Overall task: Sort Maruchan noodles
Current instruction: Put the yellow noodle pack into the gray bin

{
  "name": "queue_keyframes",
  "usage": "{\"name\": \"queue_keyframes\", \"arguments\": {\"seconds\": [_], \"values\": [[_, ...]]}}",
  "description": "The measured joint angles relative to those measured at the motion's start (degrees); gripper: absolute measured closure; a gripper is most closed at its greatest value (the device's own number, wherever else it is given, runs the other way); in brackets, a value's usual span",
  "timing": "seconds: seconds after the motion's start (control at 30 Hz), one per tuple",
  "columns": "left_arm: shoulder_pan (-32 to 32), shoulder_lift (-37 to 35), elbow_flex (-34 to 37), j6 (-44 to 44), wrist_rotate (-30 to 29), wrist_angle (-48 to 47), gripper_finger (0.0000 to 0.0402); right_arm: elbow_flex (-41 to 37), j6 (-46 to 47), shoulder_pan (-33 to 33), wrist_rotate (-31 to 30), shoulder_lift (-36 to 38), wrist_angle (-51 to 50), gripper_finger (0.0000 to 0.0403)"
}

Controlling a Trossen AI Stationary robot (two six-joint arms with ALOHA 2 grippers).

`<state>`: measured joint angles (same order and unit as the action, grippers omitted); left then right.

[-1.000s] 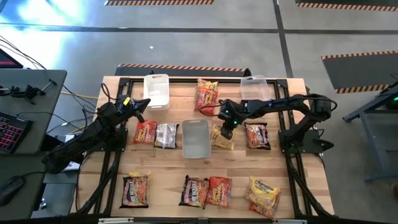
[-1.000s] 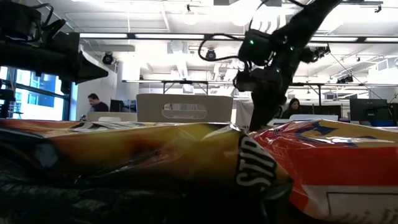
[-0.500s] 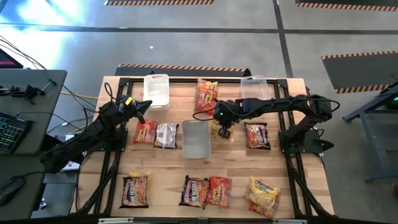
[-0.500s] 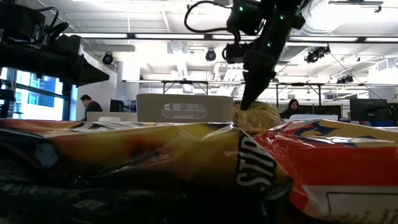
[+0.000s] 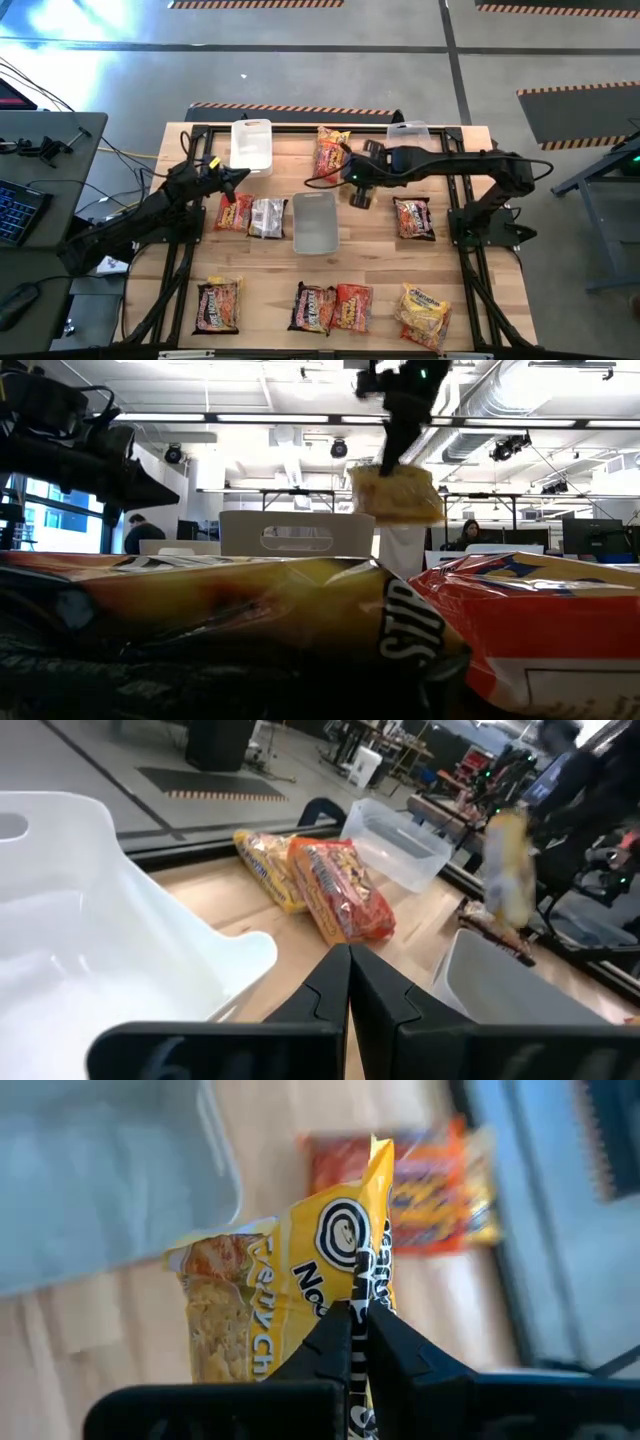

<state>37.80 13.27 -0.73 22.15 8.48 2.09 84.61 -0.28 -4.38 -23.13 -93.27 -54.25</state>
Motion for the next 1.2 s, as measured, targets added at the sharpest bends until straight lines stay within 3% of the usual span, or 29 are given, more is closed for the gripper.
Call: {"name": "queue_keyframes", "arguments": {"seconds": [0.2, 0.6, 1.2], "values": [[0.0, 1.1, 0.0, -0.2, -0.3, 0.3, 0.0401, 3.7, -4.1, 2.9, -10.3, 0.0, 5.8, 0.0403], [0.0, 1.1, 0.0, -1.5, -1.1, 0.8, 0.0401, 3.7, -9.8, 10.0, -21.6, -8.8, 22.2, 0.0403], [0.0, 1.1, 0.0, -3.5, -1.6, 0.7, 0.0401, 3.7, -12.2, 13.2, -27.3, -21.8, 28.9, 0.0403]]}}
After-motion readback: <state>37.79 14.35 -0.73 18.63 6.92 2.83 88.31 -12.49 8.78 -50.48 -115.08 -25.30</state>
